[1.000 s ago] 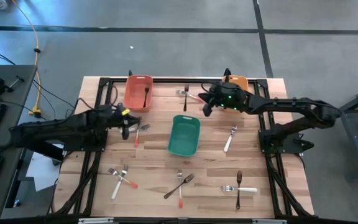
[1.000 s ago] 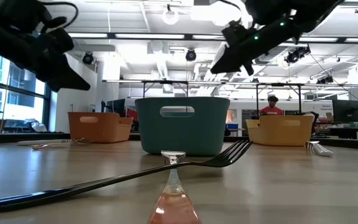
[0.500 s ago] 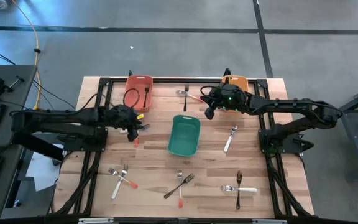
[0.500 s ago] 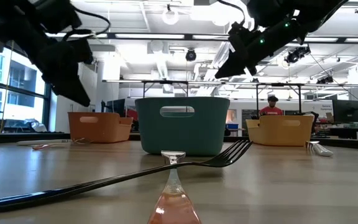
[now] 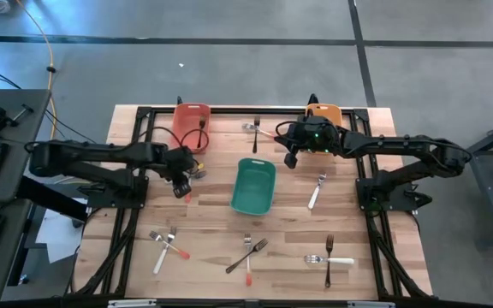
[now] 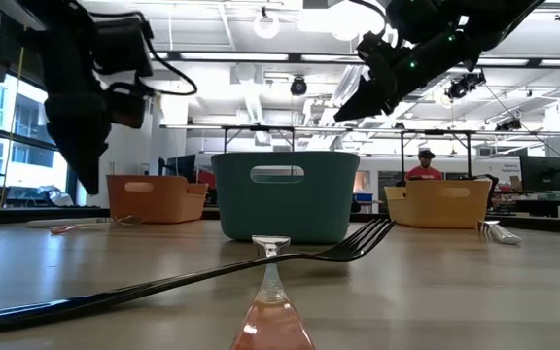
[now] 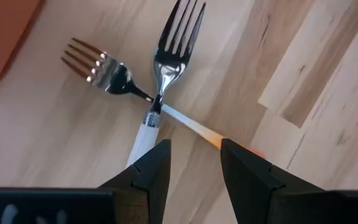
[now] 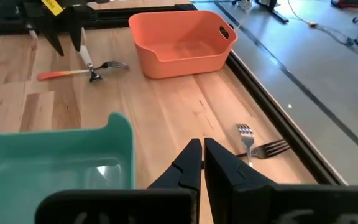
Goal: Sort silverware by color (type)
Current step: Put the top left white fork into the green bin
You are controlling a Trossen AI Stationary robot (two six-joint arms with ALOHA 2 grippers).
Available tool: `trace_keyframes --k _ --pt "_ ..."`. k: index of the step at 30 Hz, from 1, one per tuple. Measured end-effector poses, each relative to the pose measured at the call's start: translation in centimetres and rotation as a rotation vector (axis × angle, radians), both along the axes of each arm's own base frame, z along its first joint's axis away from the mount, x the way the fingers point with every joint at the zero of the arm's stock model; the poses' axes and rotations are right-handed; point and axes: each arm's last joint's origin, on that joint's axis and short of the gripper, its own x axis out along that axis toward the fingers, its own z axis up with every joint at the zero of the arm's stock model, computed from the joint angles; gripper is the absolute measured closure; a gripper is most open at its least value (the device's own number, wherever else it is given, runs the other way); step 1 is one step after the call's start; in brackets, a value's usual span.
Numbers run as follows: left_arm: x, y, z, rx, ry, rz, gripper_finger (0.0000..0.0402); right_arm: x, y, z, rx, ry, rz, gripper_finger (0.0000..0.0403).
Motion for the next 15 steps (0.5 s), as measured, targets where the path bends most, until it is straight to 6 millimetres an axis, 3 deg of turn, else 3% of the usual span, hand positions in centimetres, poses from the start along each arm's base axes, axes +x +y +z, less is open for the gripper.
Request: trace_keyframes --k 15 --pt "1.6 1.8 -4.0 0.009 0.199 0.052 0.0270 0.0 0.0 0.0 -0.069 0.025 0.037 0.0402"
